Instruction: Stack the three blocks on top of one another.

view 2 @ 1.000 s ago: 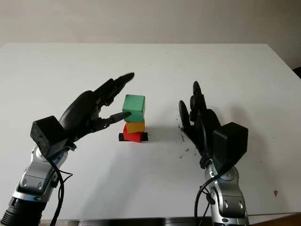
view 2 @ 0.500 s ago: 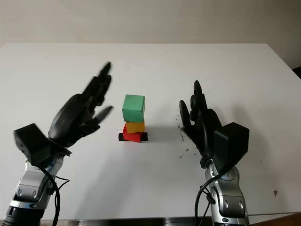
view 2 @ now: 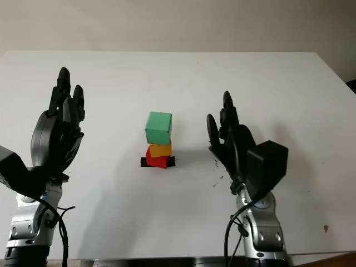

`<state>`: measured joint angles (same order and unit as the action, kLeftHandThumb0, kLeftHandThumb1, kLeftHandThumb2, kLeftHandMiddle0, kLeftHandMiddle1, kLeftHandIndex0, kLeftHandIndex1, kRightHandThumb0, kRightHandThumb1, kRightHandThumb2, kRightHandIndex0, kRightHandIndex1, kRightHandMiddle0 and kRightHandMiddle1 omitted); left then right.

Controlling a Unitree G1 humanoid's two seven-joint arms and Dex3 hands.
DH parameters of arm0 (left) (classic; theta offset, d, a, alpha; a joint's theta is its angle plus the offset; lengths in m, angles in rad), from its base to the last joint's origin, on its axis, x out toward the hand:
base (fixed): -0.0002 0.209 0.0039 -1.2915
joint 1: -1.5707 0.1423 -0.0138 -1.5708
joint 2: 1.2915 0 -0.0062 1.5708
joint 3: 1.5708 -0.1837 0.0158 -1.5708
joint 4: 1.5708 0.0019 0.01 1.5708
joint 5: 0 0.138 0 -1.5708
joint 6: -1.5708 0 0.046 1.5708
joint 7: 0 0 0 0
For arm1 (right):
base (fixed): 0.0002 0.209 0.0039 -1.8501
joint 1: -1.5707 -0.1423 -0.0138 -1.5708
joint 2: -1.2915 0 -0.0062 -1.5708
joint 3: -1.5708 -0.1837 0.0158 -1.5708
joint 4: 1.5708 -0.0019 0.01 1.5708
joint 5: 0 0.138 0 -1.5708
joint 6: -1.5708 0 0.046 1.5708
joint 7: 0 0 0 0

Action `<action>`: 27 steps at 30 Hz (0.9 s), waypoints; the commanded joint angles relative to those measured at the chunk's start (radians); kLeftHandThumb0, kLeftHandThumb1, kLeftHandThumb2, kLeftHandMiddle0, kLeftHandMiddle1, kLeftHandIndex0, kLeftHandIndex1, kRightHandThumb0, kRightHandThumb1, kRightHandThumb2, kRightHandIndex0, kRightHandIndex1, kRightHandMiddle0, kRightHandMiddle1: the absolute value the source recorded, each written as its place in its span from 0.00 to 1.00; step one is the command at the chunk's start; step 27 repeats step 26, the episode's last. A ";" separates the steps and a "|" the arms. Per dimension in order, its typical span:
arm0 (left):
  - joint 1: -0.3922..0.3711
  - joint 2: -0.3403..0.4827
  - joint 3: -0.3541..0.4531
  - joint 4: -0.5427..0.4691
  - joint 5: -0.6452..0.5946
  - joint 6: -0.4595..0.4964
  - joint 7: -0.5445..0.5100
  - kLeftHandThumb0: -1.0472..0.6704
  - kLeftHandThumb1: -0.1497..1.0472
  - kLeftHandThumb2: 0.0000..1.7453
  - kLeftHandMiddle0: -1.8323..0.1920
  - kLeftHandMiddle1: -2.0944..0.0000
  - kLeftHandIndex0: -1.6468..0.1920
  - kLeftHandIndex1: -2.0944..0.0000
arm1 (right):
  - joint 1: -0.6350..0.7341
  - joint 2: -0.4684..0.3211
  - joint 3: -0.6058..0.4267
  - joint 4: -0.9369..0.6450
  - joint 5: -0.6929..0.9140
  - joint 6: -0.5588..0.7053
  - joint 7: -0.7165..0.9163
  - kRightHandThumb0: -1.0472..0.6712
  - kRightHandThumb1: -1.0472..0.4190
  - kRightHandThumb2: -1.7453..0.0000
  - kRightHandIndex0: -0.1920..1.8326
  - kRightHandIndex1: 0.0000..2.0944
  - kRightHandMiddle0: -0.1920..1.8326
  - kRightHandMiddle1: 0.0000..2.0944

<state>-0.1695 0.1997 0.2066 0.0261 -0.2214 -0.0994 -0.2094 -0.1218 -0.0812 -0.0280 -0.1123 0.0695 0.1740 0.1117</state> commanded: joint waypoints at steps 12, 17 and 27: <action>0.102 -0.004 0.007 0.020 0.010 -0.050 -0.009 0.18 1.00 0.32 1.00 0.98 1.00 0.98 | -0.017 0.024 0.007 0.006 -0.002 -0.006 -0.032 0.21 0.00 0.64 0.00 0.01 0.01 0.02; 0.119 -0.022 -0.009 0.005 0.005 -0.050 -0.011 0.18 1.00 0.33 1.00 0.99 1.00 0.99 | -0.017 0.025 0.005 0.012 0.001 -0.018 -0.033 0.20 0.00 0.65 0.00 0.00 0.00 0.02; 0.128 -0.050 -0.025 -0.003 0.014 -0.058 0.007 0.18 1.00 0.32 0.99 0.97 0.99 0.98 | -0.008 0.022 0.006 -0.001 0.001 0.000 -0.036 0.21 0.00 0.65 0.00 0.00 0.01 0.02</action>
